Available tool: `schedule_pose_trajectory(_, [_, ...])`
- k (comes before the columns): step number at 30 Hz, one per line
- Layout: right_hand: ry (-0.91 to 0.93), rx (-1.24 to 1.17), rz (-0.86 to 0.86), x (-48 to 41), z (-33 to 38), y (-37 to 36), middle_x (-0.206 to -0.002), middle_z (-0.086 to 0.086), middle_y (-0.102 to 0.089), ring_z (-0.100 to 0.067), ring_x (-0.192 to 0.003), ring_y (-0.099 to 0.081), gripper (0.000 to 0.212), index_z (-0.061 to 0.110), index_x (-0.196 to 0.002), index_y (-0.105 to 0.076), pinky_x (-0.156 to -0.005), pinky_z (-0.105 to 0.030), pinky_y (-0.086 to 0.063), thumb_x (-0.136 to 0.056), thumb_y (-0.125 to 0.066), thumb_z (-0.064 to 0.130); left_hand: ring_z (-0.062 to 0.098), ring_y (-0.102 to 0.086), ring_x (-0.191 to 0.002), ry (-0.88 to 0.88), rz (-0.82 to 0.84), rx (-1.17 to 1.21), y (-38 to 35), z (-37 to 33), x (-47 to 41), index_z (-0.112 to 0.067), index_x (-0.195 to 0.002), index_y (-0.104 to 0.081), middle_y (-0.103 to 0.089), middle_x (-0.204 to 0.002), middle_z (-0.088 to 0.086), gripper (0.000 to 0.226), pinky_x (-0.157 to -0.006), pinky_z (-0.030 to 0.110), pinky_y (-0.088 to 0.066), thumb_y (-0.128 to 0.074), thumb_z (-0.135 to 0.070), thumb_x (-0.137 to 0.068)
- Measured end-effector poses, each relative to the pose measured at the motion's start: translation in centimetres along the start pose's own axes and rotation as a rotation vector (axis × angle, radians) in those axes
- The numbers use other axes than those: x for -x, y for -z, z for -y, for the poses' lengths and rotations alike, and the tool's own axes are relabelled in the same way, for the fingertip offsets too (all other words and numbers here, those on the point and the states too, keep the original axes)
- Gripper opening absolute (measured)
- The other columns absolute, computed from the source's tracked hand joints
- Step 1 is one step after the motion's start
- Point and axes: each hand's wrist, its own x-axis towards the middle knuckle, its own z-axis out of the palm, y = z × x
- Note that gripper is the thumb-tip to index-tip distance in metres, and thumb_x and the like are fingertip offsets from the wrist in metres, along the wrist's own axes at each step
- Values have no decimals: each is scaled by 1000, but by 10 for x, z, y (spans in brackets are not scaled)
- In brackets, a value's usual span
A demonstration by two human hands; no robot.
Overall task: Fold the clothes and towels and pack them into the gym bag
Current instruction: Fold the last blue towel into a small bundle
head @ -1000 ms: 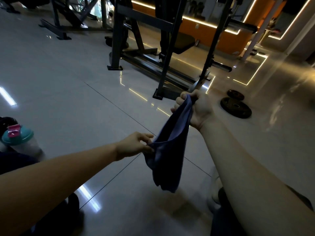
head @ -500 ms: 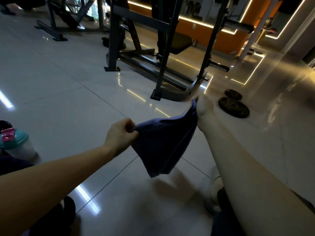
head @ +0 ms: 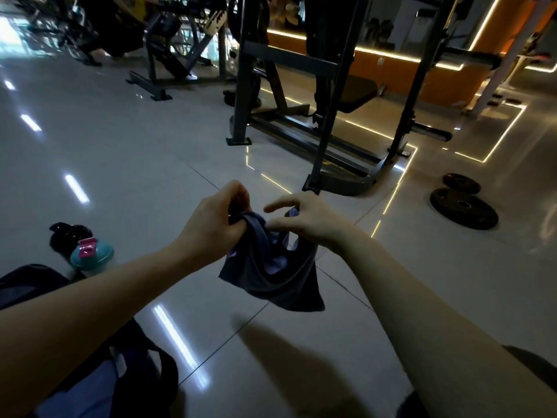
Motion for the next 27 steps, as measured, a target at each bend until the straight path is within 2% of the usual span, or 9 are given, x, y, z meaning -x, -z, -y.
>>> schedule_pose_trajectory(2, [30,-17,52,-10,10,-17,-95,-22,-69,-33,-83,-63,29,18,-116,-70,-80,-42,-51,-87,-74,22,27,-65,-79,-9,-16,13,8,0,4,-27,-88,-50,-65,-83,2,30,-67,52,-55,-68,-3,-87])
schedule_pose_trajectory(4, [55,-57,79,-20,18,-27,-84,-31,-64,-37,-72,-56,22,12,-110,-73,-70,-45,-48,-89,-71,16,27,-64,-75,-1,-42,17,17,2,7,-24,-87,-53,-67,-80,3,25,-66,52,-53,-70,-5,-87])
schedule_pose_trajectory(6, [63,-111,103,-26,22,-31,-90,-29,-67,-31,-78,-62,15,8,-103,-76,-76,-43,-51,-90,-69,13,21,-64,-72,-2,-88,-23,25,6,10,-17,-87,-60,-68,-78,0,17,-68,47,-54,-72,-5,-87])
schedule_pose_trajectory(8, [41,-156,131,-30,24,-30,-90,-26,-65,-30,-80,-59,12,7,-95,-76,-77,-42,-50,-91,-69,16,14,-66,-79,-46,-155,-97,33,12,14,-14,-86,-66,-68,-84,-3,12,-75,40,-58,-74,-5,-86])
schedule_pose_trajectory(12, [-89,-345,85,-34,18,-29,-75,-15,-49,-25,-71,-44,14,-4,-88,-71,-62,-29,-39,-91,-65,8,13,-68,-82,-130,-210,-254,43,27,28,-13,-88,-70,-70,-88,-7,9,-75,42,-57,-78,-17,-88])
schedule_pose_trajectory(14, [-145,-434,60,-35,15,-30,-68,-11,-46,-22,-68,-44,13,0,-78,-72,-56,-26,-36,-88,-63,4,11,-69,-82,-90,-196,-276,41,31,33,-14,-92,-69,-71,-87,-9,11,-75,41,-58,-77,-20,-89])
schedule_pose_trajectory(19, [-144,-468,134,-36,19,-33,-78,-13,-52,-17,-68,-48,17,-6,-95,-72,-61,-26,-40,-91,-64,8,4,-63,-94,109,-124,-90,39,31,28,-28,-123,-60,-63,-109,-13,41,-79,21,-54,-78,-29,-87])
schedule_pose_trajectory(23, [-138,-490,142,-34,18,-31,-82,-14,-50,-19,-70,-46,20,-8,-96,-71,-63,-28,-39,-91,-67,11,8,-64,-82,149,-146,-45,38,27,20,-24,-92,-71,-68,-88,-12,6,-72,27,-53,-76,-22,-89])
schedule_pose_trajectory(27, [-258,-616,-1,-33,12,-25,-69,-8,-57,-15,-63,-55,13,3,-79,-72,-56,-23,-47,-90,-66,7,11,-63,-74,-47,-131,-154,40,18,23,-18,-81,-67,-67,-76,-10,8,-69,30,-52,-69,-23,-87])
